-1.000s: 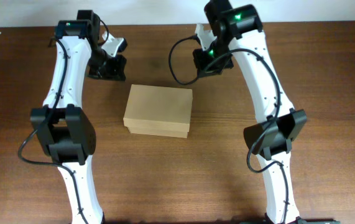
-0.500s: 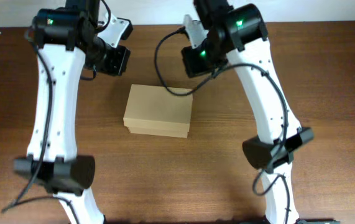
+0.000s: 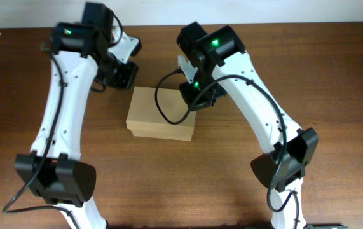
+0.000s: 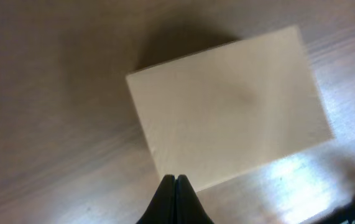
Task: Pack container
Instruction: 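Press the lid down onto the box with both grippers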
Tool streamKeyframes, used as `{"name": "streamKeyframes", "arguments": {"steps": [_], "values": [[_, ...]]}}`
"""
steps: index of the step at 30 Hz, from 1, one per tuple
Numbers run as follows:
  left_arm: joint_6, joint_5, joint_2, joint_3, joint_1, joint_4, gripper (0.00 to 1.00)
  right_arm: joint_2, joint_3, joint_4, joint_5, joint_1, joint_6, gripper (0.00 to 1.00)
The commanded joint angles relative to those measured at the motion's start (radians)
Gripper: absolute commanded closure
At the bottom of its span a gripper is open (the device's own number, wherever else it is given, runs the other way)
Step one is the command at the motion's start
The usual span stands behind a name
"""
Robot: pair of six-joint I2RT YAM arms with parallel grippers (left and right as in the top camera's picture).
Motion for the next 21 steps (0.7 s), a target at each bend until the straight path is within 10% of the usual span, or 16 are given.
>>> {"name": "streamKeyframes", "arguments": {"steps": [1,21], "values": [[0.009,0.063,0.005,-0.159,0.003,0.078,0.98,-0.001,-0.053,0.016,0.023,0.0,-0.004,0.96],[-0.014,0.102,0.005,-0.446,0.003,0.284,0.98,0.0,-0.412,0.283,-0.012,0.0,-0.004,0.96]]}}
